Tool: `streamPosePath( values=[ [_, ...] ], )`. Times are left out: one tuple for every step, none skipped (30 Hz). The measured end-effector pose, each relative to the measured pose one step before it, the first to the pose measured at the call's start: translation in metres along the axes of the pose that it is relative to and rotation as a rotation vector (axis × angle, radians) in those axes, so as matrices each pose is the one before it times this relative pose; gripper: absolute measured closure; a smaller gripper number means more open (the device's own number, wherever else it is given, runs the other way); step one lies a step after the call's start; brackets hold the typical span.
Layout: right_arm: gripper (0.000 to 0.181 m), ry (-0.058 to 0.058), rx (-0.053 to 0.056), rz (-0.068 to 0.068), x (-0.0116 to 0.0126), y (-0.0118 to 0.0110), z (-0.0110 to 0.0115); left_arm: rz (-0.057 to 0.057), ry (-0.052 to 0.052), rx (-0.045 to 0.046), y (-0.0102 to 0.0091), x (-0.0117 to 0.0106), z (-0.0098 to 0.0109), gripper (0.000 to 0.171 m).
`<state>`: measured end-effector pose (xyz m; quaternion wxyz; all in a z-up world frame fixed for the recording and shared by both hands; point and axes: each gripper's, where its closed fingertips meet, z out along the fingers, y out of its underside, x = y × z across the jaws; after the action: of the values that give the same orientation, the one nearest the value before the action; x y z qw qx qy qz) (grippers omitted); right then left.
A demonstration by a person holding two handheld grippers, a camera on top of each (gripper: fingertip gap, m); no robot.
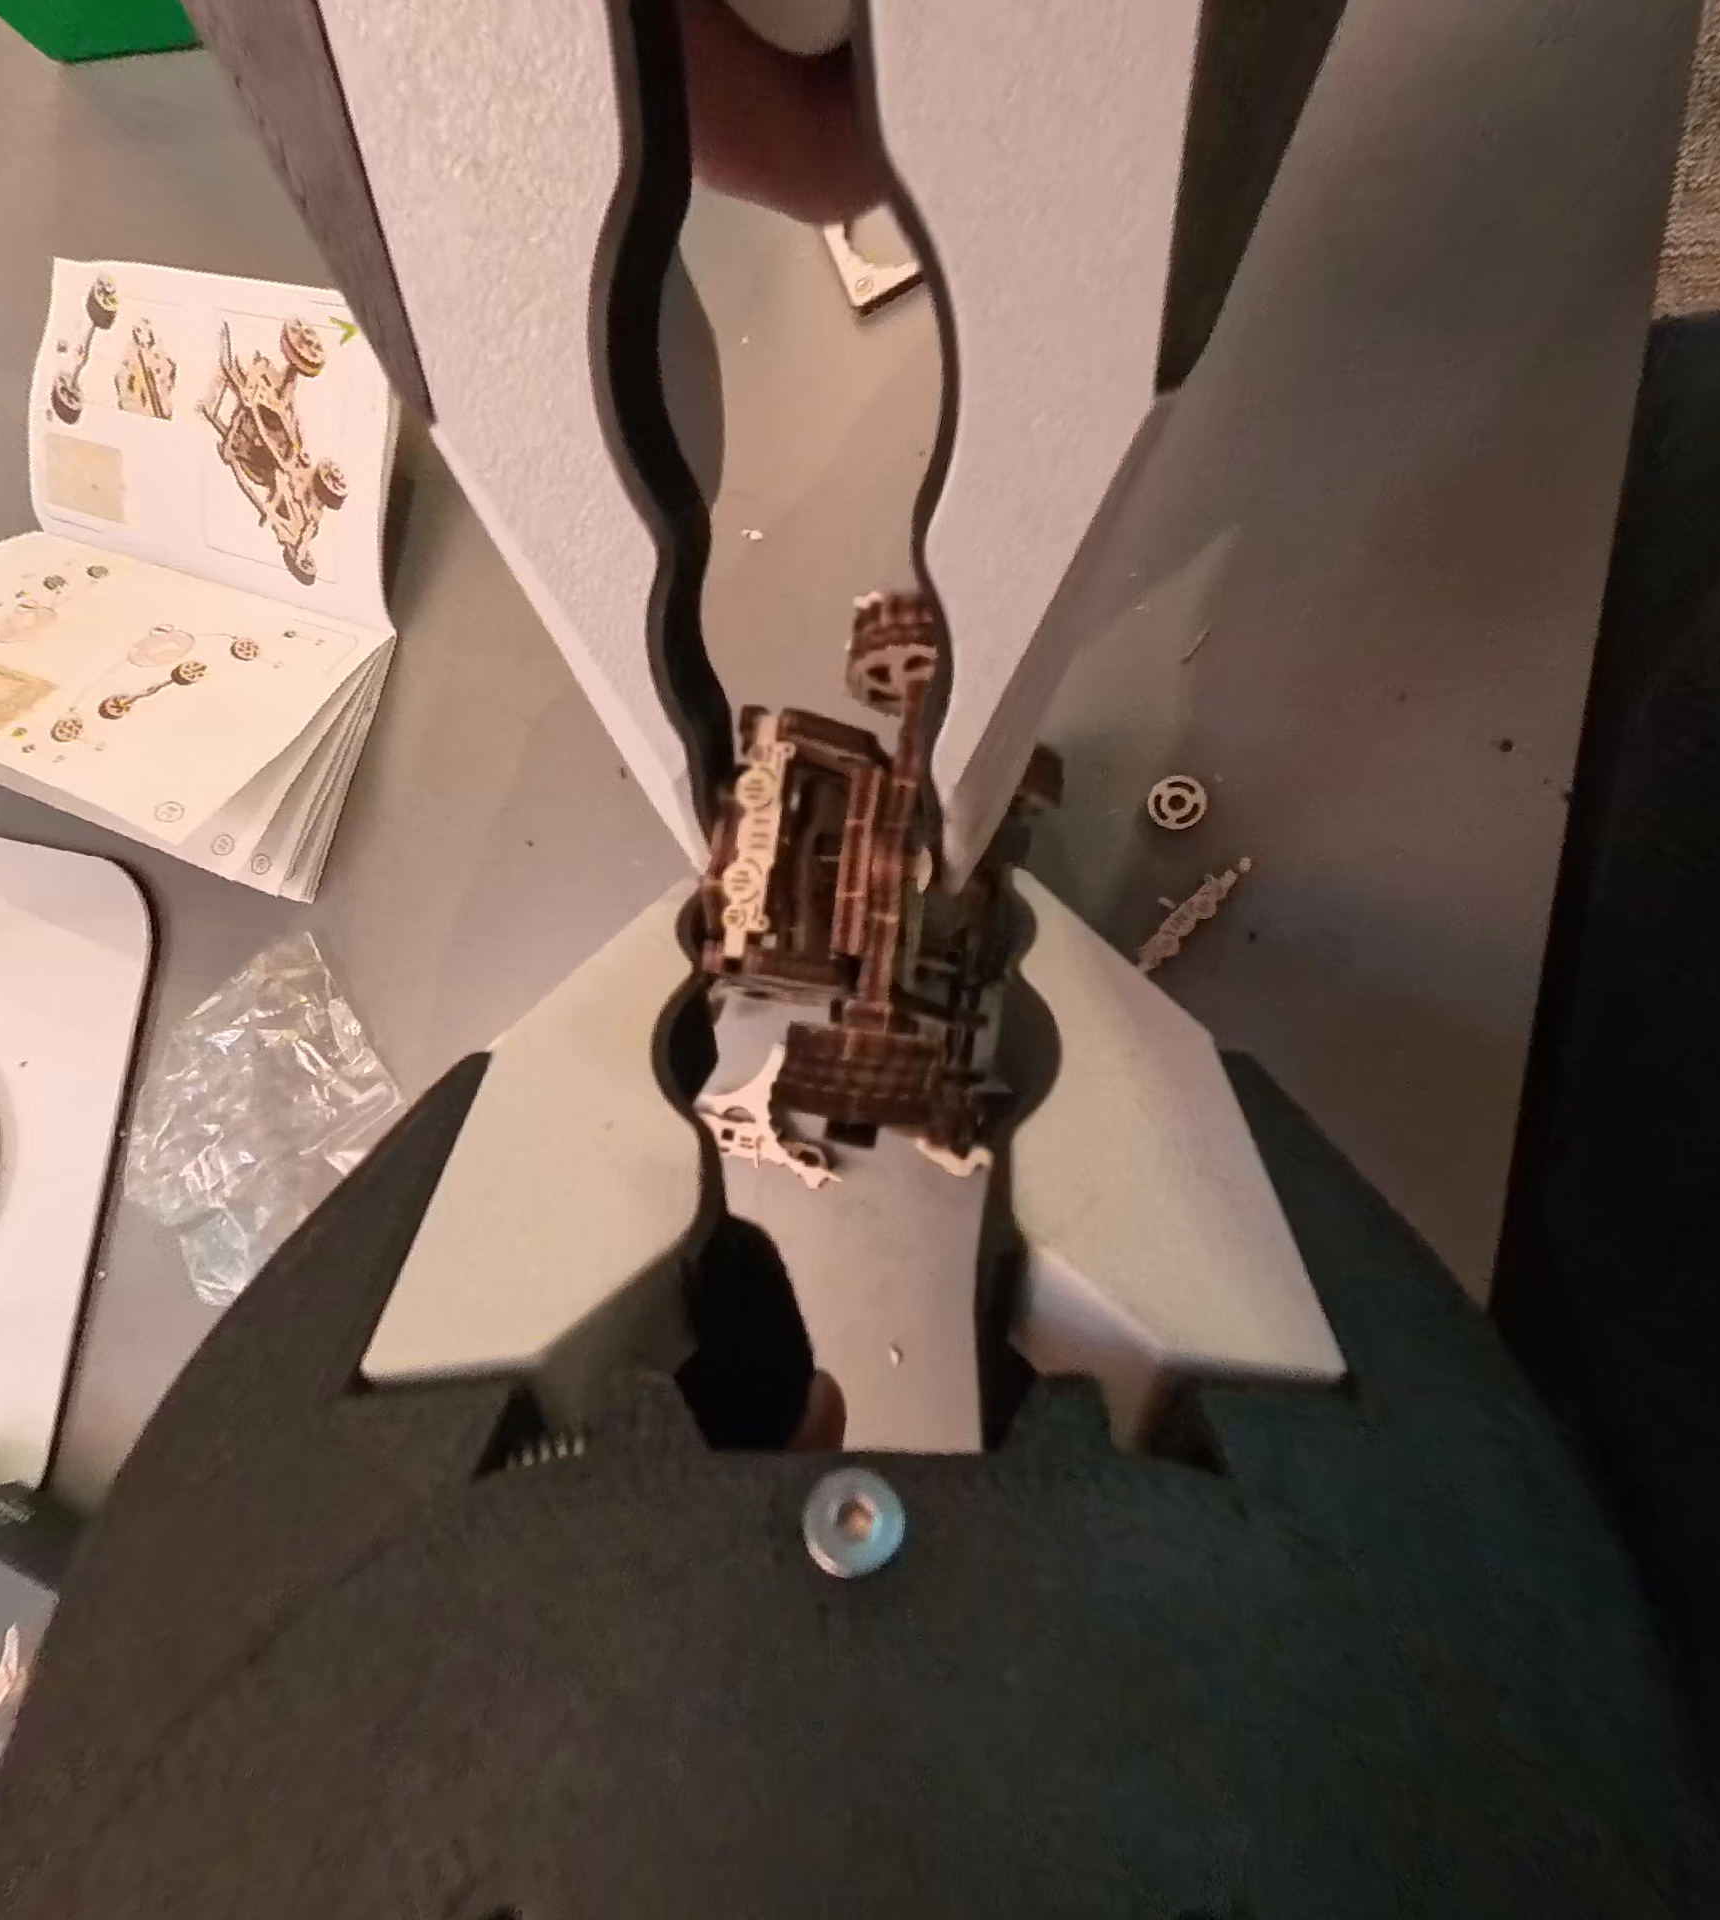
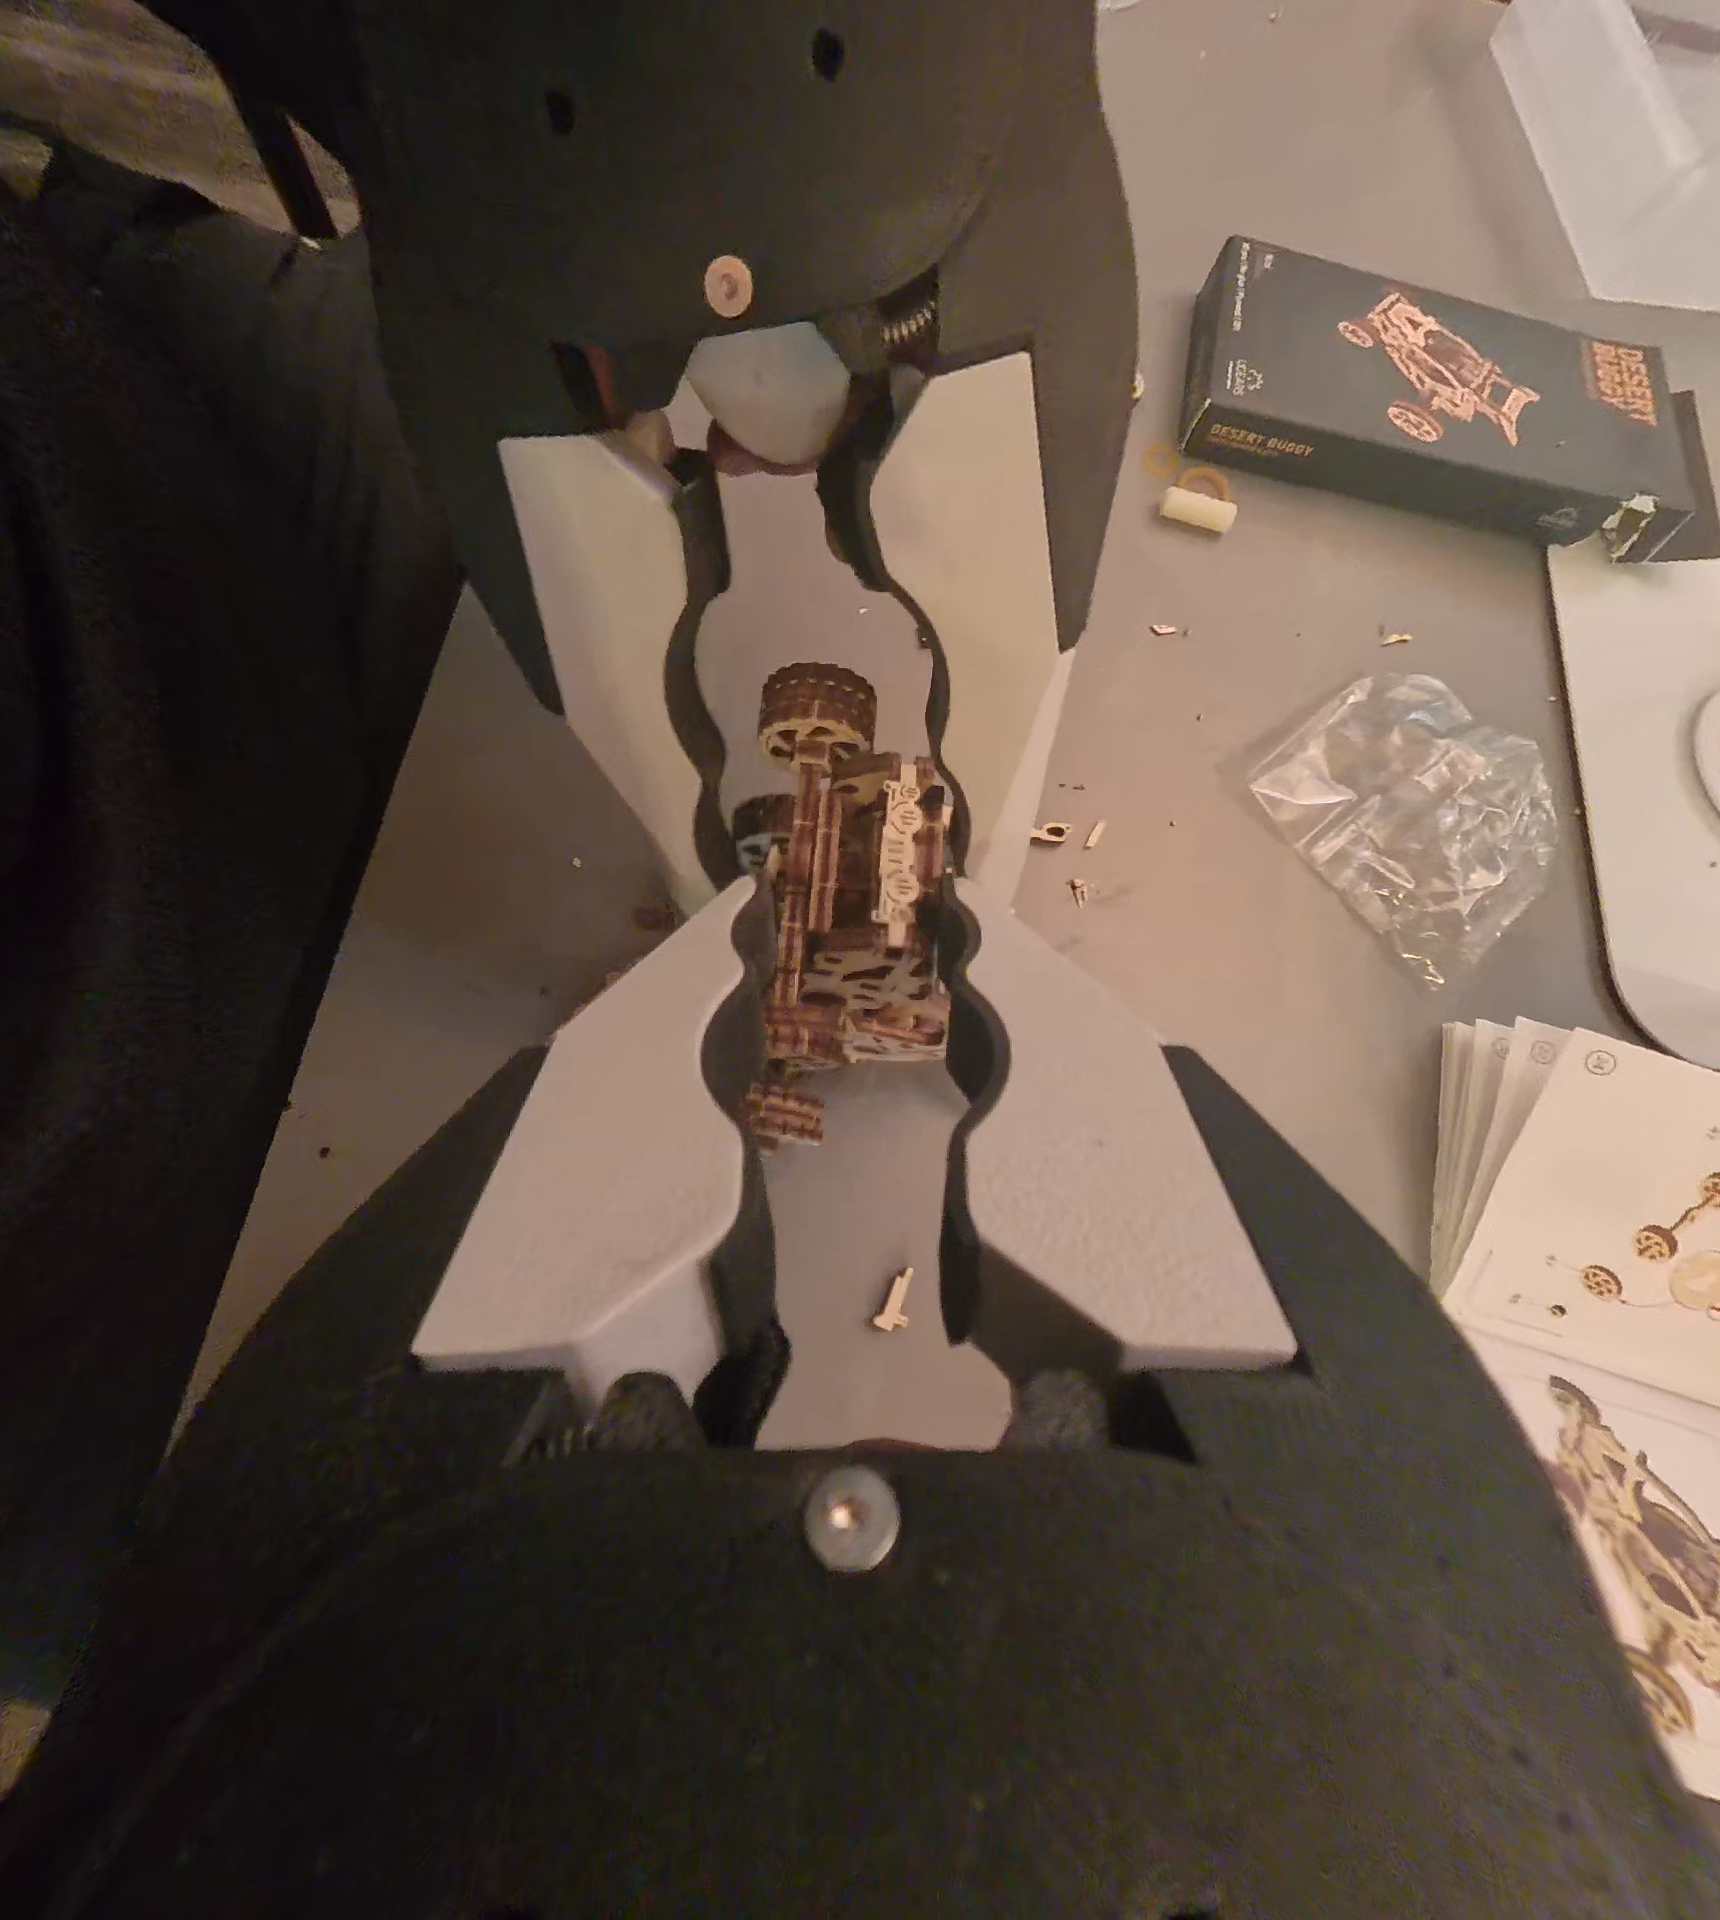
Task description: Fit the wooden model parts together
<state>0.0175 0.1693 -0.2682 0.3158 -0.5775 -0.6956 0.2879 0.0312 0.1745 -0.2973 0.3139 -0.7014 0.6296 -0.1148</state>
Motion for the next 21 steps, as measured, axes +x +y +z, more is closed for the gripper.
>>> streamPosePath(
  values=[
    [0.153,-0.0009,0.0029,0.0091,0.00020,-0.00018,0.00009,-0.0070,0.0004,-0.00245,-0.00079,0.00027,0.00025,0.120],
    [0.153,0.0013,0.0002,0.0038,-0.00008,0.00000,0.00029,-0.0010,-0.0056,-0.00496,0.00035,-0.00078,0.00044,0.122],
    [0.153,0.0007,0.0015,-0.0010,-0.00075,-0.00003,0.00053,-0.0036,-0.0053,0.00030,0.00022,-0.00107,-0.00013,0.126],
    [0.153,0.0019,0.0028,0.0019,-0.00028,-0.00030,0.00034,-0.0078,-0.0025,0.00187,0.00017,-0.00094,-0.00010,0.129],
    [0.153,0.0038,0.0039,0.0012,0.00036,-0.00007,0.00015,-0.0104,0.0014,0.00306,0.00010,-0.00036,0.00020,0.129],
    [0.153,-0.0023,0.0018,0.0011,0.00031,0.00030,-0.00045,-0.0108,0.0017,0.00452,-0.00054,0.00022,0.00021,0.130],
    [0.153,-0.0049,-0.0005,0.0034,-0.00007,0.00030,-0.00036,-0.0011,-0.0026,0.00072,-0.00035,0.00001,0.00029,0.130],
    [0.153,-0.0004,0.0009,0.0005,-0.00014,0.00014,-0.00011,0.0056,-0.0045,-0.00159,-0.00004,-0.00006,0.00020,0.130],
    [0.153,0.0002,0.0002,-0.0001,-0.00045,-0.00008,0.00017,0.0056,0.0025,-0.00167,0.00043,0.00051,-0.00004,0.129],
    [0.153,-0.0012,-0.0019,-0.0024,-0.00087,0.00019,0.00047,-0.0002,0.0100,-0.00104,0.00039,0.00117,0.00019,0.129],
    [0.151,-0.0030,0.0017,0.0015,-0.00092,-0.00017,0.00062,-0.0023,0.0088,-0.00104,0.00055,0.00135,0.00052,0.125],
    [0.150,-0.0093,0.0090,0.0086,-0.00124,-0.00095,0.00063,0.0049,0.0108,0.00166,0.00032,0.00259,0.00110,0.122],
    [0.150,-0.0071,0.0035,0.0031,-0.00121,-0.00029,0.00064,0.0039,0.0119,-0.00337,0.00089,0.00306,0.00156,0.118],
    [0.151,0.0033,-0.0082,-0.0025,0.00040,0.00115,0.00036,0.0016,0.0029,0.00150,0.00004,0.00160,0.00111,0.115],
    [0.151,-0.0002,0.0015,-0.0004,-0.00003,-0.00013,-0.00033,0.0024,0.0024,0.00694,-0.00036,0.00068,-0.00023,0.114],
    [0.152,-0.0064,0.0057,0.0054,-0.00068,-0.00028,-0.00019,0.0005,0.0070,0.00352,0.00077,0.00027,-0.00093,0.117],
    [0.153,-0.0030,0.0071,0.0096,-0.00021,-0.00029,0.00001,-0.0042,0.0017,0.00701,0.00016,-0.00078,-0.00083,0.120],
    [0.153,-0.0007,0.0031,0.0044,-0.00004,-0.00018,0.00009,-0.0075,0.0070,0.00340,-0.00002,0.00017,-0.00045,0.121],
    [0.153,0.0007,0.0003,0.0012,0.00014,-0.00023,0.00011,-0.0055,-0.0016,-0.00010,-0.00013,-0.00055,0.00001,0.122],
    [0.153,-0.0035,0.0015,0.0094,-0.00002,-0.00026,0.00026,0.0023,-0.0062,-0.00688,0.00063,-0.00082,-0.00015,0.124],
    [0.153,-0.0075,0.0050,0.0119,-0.00066,-0.00078,0.00035,0.0063,-0.0081,-0.00194,0.00014,-0.00076,-0.00023,0.126]
  ],
)
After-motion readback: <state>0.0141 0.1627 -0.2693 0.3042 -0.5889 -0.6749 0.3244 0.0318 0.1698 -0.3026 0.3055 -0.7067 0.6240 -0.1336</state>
